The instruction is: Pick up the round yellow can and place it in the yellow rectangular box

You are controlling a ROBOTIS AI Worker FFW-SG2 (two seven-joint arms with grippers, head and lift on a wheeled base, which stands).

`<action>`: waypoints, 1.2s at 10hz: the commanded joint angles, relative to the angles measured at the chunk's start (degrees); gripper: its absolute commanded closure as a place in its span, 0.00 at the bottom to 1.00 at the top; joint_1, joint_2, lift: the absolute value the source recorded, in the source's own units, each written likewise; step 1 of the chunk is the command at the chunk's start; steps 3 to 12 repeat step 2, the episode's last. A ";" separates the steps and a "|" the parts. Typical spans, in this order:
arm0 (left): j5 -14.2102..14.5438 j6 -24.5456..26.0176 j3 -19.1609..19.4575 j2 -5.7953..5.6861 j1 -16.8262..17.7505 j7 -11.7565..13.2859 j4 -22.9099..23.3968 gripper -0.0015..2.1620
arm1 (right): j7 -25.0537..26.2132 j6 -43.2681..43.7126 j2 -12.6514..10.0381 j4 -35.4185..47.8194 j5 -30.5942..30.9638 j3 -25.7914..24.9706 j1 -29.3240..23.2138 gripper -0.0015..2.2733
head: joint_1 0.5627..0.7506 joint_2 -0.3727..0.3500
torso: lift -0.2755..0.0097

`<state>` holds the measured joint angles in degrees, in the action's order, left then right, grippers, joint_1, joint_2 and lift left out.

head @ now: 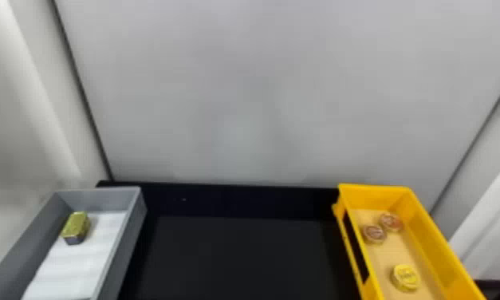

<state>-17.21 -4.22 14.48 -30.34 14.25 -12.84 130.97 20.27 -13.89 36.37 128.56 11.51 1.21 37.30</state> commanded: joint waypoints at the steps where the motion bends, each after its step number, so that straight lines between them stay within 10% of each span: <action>1: -0.02 0.70 -0.06 -0.26 0.34 -0.08 0.42 0.21 | 0.03 -1.24 0.72 -0.15 0.01 1.08 1.37 0.05 | 0.06 0.45 | 0.97; 12: 0.07 0.79 0.03 -0.35 0.34 -0.17 0.60 0.21 | -0.15 -1.50 1.33 -0.06 0.01 1.78 1.99 0.05 | 0.06 0.45 | 0.97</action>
